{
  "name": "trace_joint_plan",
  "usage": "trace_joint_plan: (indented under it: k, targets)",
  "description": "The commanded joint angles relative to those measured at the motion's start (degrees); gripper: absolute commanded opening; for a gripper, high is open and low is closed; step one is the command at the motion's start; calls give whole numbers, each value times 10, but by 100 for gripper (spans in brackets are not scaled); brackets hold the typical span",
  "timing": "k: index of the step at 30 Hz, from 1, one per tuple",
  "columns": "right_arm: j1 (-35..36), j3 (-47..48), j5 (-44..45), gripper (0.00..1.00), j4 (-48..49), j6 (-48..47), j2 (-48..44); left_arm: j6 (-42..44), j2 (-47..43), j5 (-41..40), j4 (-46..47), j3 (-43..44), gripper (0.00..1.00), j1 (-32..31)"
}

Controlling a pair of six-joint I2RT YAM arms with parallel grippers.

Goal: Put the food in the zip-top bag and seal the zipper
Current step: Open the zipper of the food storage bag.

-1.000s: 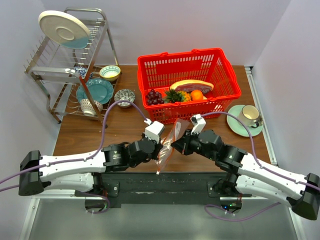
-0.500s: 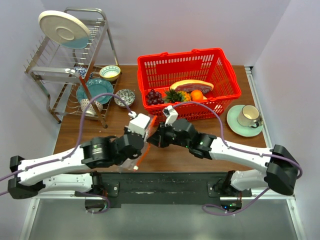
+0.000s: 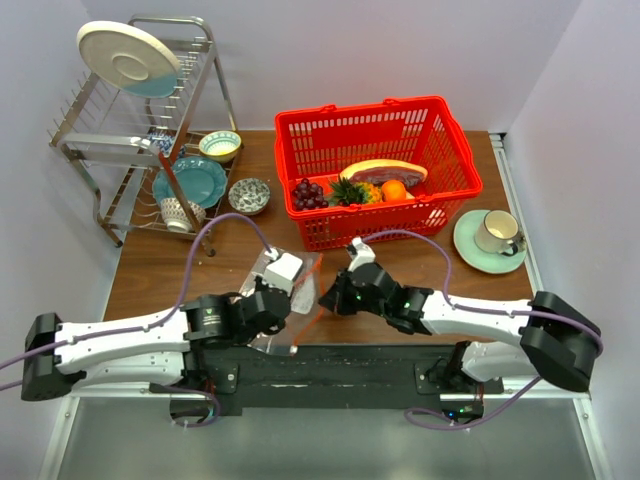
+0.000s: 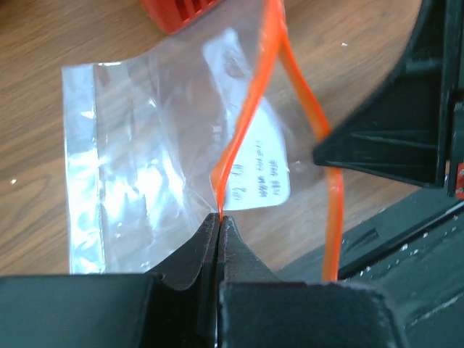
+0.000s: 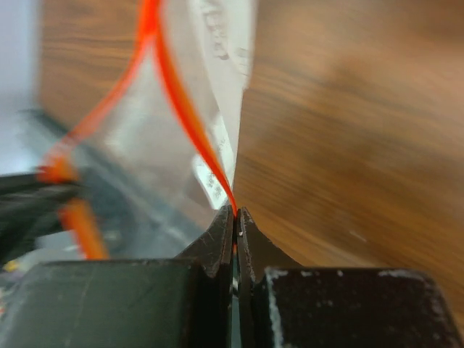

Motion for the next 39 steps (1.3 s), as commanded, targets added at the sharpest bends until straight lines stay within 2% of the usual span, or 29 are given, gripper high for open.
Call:
trace_joint_plan:
  k: [1, 4, 9, 13, 16, 21, 26, 32, 39]
  targets:
    - [1, -46, 76, 0, -33, 45, -40, -9, 25, -19, 94, 6, 0, 1]
    - [1, -65, 81, 15, -47, 46, -45, -1, 35, -11, 127, -6, 0, 1]
    - [4, -67, 63, 21, -58, 21, -65, 13, 34, 3, 156, -19, 0, 2]
    - [10, -58, 49, 43, -71, -15, -105, 32, 23, 42, 205, -39, 0, 2]
    - [10, -41, 50, 43, -116, -35, -133, 41, 17, 62, 240, -53, 0, 2]
    - [10, -37, 56, 31, -141, -45, -221, 42, 39, 79, 260, -53, 0, 2]
    - [10, -44, 39, 0, -105, -38, -254, 43, 62, 91, 272, -46, 0, 1]
    - [10, -14, -15, 0, -55, -43, -183, 41, 68, 96, 278, -44, 0, 1]
    - [10, 12, -9, 0, -28, -41, -112, 40, 68, 104, 281, -41, 0, 1]
